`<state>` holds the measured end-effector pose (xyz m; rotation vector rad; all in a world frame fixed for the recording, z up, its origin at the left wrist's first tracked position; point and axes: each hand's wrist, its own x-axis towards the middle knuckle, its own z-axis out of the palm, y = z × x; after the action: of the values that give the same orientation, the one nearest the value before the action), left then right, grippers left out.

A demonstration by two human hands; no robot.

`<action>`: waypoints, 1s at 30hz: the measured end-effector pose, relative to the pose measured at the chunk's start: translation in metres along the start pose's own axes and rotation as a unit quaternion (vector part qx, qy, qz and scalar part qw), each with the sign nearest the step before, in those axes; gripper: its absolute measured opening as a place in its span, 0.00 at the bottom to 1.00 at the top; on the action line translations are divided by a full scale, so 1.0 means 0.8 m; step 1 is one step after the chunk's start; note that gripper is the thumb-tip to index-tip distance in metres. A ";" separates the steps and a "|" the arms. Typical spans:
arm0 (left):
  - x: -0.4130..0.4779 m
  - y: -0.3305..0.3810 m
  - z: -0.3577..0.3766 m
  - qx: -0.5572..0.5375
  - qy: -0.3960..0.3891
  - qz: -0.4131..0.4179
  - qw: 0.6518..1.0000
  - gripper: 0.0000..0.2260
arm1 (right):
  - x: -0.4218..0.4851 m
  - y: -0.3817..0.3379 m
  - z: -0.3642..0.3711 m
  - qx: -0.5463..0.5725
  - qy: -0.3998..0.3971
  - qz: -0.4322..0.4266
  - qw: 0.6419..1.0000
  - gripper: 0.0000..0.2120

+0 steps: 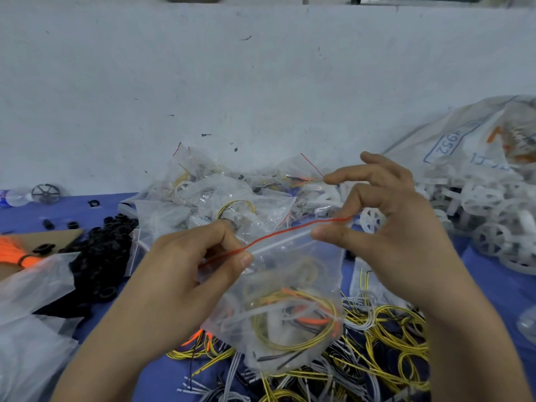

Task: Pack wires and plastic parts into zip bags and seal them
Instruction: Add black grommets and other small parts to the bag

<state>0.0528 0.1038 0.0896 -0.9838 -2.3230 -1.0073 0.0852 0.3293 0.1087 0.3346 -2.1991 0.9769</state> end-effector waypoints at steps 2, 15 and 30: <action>-0.001 -0.006 -0.002 -0.003 0.002 -0.009 1.000 0.12 | 0.001 0.009 -0.003 0.017 0.015 0.013 1.000 0.11; -0.005 -0.018 -0.018 -0.071 0.053 -0.091 0.992 0.11 | 0.003 0.058 -0.003 0.186 -0.104 0.093 0.973 0.17; -0.112 -0.239 -0.050 0.128 -0.045 -0.575 0.807 0.15 | 0.003 0.072 0.067 0.169 -0.234 0.372 0.882 0.14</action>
<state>-0.0266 -0.0587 -0.0259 0.6590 -2.9913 -0.9326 0.0294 0.3301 0.0534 -0.1766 -2.6478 1.8723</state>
